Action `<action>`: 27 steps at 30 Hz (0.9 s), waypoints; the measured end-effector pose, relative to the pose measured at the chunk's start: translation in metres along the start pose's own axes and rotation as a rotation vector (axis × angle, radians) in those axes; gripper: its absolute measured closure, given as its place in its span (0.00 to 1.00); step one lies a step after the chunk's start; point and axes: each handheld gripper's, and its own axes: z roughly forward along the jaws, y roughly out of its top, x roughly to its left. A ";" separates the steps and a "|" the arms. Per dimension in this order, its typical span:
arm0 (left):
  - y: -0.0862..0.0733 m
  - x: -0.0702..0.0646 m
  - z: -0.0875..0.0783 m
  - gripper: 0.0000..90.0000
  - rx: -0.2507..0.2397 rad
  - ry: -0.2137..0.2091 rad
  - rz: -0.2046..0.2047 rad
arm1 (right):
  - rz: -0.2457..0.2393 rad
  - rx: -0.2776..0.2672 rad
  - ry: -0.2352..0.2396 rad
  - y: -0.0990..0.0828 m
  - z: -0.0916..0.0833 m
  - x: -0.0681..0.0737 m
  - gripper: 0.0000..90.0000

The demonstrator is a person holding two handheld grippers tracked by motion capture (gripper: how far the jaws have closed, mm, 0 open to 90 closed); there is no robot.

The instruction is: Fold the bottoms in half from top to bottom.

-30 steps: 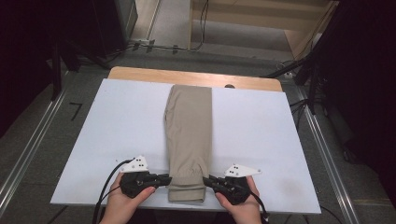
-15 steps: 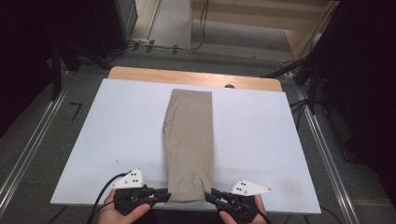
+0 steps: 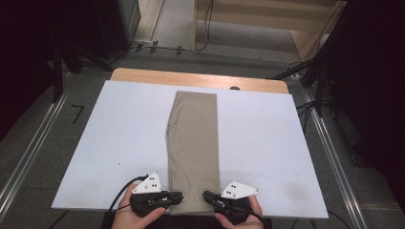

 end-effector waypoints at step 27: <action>0.071 0.074 -0.022 0.00 -0.201 0.073 0.049 | -0.031 -0.119 -0.001 0.059 -0.021 -0.067 0.08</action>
